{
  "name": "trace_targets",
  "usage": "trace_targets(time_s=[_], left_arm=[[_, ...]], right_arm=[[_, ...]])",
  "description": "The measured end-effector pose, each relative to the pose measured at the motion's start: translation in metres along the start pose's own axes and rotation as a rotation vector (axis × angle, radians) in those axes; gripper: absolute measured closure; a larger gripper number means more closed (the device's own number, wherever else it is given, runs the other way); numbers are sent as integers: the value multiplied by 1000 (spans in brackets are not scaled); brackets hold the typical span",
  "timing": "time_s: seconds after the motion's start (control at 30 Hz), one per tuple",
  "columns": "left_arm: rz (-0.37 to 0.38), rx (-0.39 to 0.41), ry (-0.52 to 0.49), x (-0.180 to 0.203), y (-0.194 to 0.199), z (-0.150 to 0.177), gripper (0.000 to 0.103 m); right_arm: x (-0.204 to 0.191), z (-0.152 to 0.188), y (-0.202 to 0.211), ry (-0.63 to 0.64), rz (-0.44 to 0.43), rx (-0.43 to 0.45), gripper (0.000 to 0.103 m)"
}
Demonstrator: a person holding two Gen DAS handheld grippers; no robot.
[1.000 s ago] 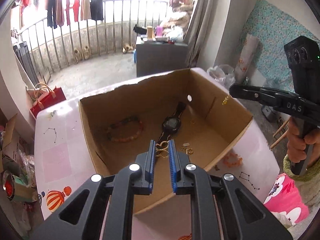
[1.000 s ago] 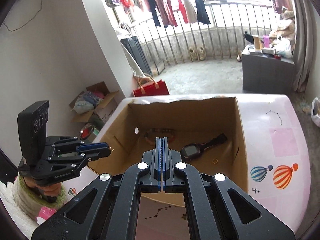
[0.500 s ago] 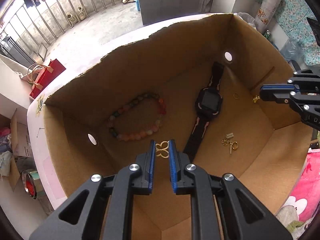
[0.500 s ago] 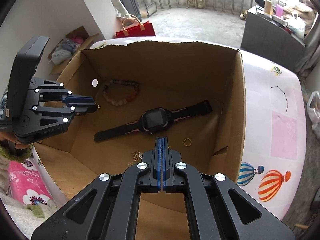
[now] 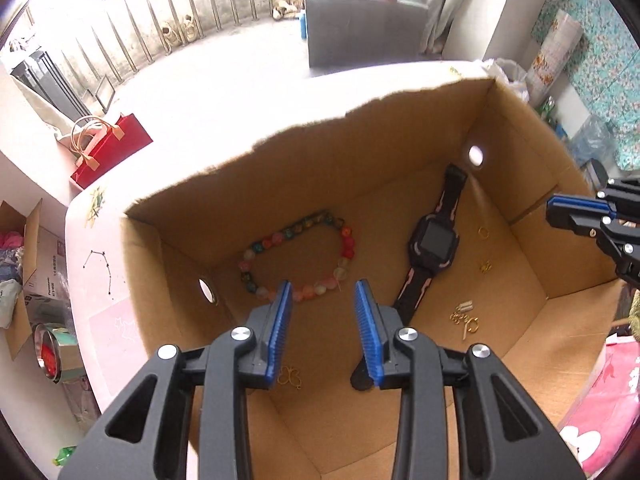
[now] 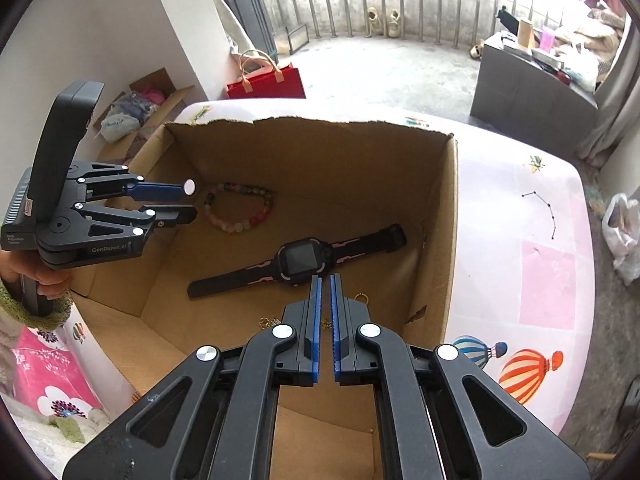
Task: Organize jewelry
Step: 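Open both tools to drop the gold charms into the box, then withdraw both tools from the box back to the table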
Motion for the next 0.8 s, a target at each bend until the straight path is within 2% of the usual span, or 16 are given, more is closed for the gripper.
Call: trace_targets(time_s=[0.1, 0.23, 0.37, 0.47, 0.53, 0.63, 0.7, 0.8], left_arm=[[4, 90, 10, -2, 27, -1, 70], [18, 234, 37, -1, 77, 7, 68], [26, 429, 68, 7, 129, 37, 59], [23, 538, 38, 23, 155, 74, 50], [32, 544, 25, 34, 158, 94, 48], [76, 505, 33, 49, 145, 123, 46], [109, 459, 37, 62, 126, 139, 43], [83, 373, 39, 75, 88, 154, 43]], right_arm=[[-2, 0, 28, -7, -19, 85, 88], [-3, 8, 76, -52, -46, 212, 85], [-2, 34, 122, -111, -102, 351, 83], [-5, 61, 140, -149, -151, 405, 76], [-11, 79, 139, -155, -169, 395, 72], [-20, 106, 123, -144, -143, 346, 67], [-27, 119, 103, -150, -138, 303, 66], [-33, 138, 68, -191, -149, 226, 66]])
Point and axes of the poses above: each gripper's, at about its wrist camera, not at the fingertips, and y roughly against the way its jaws point, x to its right, z to its underside, the point moved 7 cm from there along -y, roughly the way its jaws point, and after that the axes turned 4 degrees about -y, right-handed, at the moved point
